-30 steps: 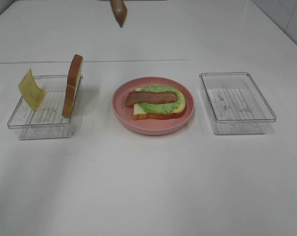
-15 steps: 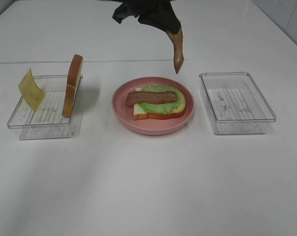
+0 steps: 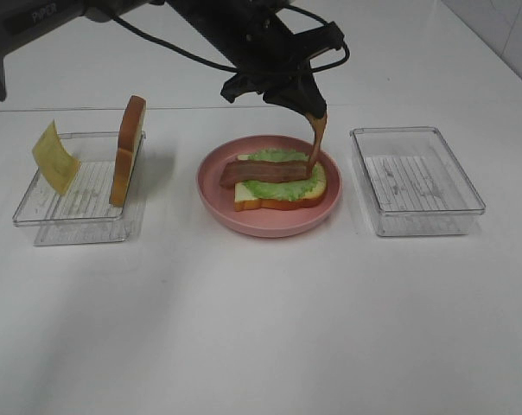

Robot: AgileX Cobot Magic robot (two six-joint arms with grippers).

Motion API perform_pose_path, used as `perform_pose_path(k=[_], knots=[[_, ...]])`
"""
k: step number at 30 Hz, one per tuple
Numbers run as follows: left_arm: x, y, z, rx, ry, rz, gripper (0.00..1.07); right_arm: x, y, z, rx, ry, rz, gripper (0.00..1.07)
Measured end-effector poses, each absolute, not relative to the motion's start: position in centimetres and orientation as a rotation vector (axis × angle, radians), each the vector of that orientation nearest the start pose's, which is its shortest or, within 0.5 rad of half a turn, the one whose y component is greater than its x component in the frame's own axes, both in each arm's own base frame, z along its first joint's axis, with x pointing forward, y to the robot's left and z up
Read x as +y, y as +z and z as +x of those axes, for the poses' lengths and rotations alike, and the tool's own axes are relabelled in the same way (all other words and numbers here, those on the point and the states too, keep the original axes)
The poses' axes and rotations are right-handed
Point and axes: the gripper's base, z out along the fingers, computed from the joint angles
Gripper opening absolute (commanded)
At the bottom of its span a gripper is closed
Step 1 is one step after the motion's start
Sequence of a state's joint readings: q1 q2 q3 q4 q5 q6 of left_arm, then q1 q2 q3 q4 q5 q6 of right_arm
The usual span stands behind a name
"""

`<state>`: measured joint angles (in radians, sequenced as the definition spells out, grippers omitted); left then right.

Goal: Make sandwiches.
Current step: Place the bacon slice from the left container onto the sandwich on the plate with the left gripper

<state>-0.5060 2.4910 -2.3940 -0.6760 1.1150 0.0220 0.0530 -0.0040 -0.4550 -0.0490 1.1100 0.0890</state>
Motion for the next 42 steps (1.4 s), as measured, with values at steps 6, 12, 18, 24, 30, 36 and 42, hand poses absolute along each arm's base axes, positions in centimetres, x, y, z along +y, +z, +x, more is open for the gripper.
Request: perform_pose_path(k=[6, 12, 18, 24, 30, 36, 42], knots=[[-30.7, 21.0, 44.7, 2.660, -1.064, 0.476, 0.00, -0.4, 26.1, -0.3, 2.133, 0.024, 0.041, 0.96], [-30.8, 20.3, 44.9, 2.665, -1.060, 0.466, 0.00, -0.4, 26.1, -0.3, 2.133, 0.024, 0.041, 0.96], [-30.3, 19.2, 45.3, 2.688, -0.936, 0.495, 0.00, -0.4, 26.1, -0.3, 2.133, 0.024, 0.041, 0.96], [-29.6, 18.7, 45.7, 2.711, -0.776, 0.499, 0.00, -0.4, 26.1, -0.3, 2.133, 0.024, 0.041, 0.96], [-29.2, 18.5, 45.9, 2.720, -0.702, 0.493, 0.00, -0.4, 26.1, -0.3, 2.133, 0.024, 0.041, 0.96], [-28.7, 18.3, 46.1, 2.721, -0.617, 0.503, 0.00, -0.4, 26.1, -0.3, 2.133, 0.024, 0.041, 0.96], [-28.4, 18.2, 46.3, 2.718, -0.543, 0.520, 0.00, -0.4, 26.1, -0.3, 2.133, 0.024, 0.041, 0.96]])
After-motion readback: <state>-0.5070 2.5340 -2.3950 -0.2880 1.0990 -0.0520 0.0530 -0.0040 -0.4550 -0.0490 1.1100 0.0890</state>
